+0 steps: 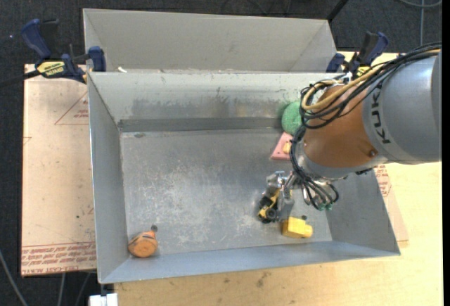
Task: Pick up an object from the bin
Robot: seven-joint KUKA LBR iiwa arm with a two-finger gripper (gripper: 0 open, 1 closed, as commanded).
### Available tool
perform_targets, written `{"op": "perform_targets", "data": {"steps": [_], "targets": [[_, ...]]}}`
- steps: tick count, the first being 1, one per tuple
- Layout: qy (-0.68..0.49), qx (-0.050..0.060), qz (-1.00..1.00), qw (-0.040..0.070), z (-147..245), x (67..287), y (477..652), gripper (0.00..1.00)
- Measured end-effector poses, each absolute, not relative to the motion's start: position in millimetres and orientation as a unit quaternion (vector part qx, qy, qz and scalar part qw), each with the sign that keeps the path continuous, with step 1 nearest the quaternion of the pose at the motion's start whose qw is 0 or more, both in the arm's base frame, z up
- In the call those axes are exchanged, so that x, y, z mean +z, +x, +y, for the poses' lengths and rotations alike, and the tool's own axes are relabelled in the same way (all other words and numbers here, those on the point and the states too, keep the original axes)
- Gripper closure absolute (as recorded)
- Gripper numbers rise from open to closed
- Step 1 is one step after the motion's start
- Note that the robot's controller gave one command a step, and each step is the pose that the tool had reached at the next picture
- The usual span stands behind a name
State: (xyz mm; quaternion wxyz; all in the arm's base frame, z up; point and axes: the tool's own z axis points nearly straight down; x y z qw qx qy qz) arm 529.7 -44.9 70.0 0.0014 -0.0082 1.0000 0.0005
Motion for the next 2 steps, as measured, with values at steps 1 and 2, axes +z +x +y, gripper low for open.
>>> {"op": "perform_targets", "data": {"steps": [1, 2], "targets": [[-0.011, 0.001, 1.0, -0.001, -44, 101, 526.5, 1.0], [-0.012, 0.0, 1.0, 0.001, -51, 125, 542.3, 1.0]]}}
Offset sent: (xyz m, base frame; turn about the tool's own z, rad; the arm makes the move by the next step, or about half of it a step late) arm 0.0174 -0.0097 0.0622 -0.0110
